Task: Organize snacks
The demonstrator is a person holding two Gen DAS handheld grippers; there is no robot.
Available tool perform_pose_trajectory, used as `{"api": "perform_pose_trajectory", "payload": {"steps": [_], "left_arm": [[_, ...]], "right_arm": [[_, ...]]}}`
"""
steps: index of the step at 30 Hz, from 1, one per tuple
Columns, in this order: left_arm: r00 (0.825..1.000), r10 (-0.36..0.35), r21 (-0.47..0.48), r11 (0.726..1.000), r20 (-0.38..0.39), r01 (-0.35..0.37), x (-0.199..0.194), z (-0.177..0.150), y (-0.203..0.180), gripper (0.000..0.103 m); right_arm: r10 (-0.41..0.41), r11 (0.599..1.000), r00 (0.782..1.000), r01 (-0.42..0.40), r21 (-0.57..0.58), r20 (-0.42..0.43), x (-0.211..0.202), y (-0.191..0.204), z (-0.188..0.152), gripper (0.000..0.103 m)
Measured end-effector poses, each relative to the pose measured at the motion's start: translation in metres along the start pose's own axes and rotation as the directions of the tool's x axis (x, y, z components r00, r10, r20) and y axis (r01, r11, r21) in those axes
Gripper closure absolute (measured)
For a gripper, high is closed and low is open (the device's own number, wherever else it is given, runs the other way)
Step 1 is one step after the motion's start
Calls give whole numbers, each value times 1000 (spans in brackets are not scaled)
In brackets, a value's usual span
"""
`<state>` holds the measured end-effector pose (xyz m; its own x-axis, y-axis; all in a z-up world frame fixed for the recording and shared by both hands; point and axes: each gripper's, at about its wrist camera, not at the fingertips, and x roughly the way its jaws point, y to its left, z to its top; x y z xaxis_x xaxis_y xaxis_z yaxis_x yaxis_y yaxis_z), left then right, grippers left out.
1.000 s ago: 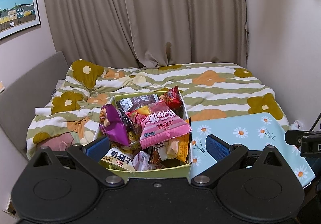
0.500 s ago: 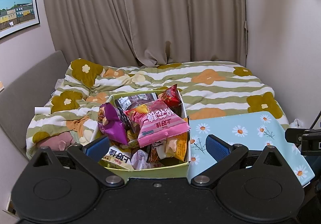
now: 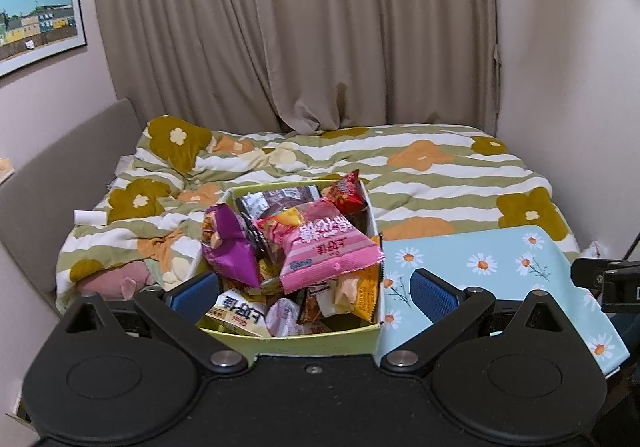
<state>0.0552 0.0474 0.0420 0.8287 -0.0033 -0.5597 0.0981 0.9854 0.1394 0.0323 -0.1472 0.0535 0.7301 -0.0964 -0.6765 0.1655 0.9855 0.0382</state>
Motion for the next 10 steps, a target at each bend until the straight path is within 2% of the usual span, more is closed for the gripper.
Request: {"api": "perform_pose_trajectory", "payload": {"steps": [10], "left_arm": [[998, 44, 8, 999, 35, -45, -6, 1, -2, 0]], "right_arm": [[8, 1000, 1000, -8, -6, -6, 2, -2, 2, 0]]}}
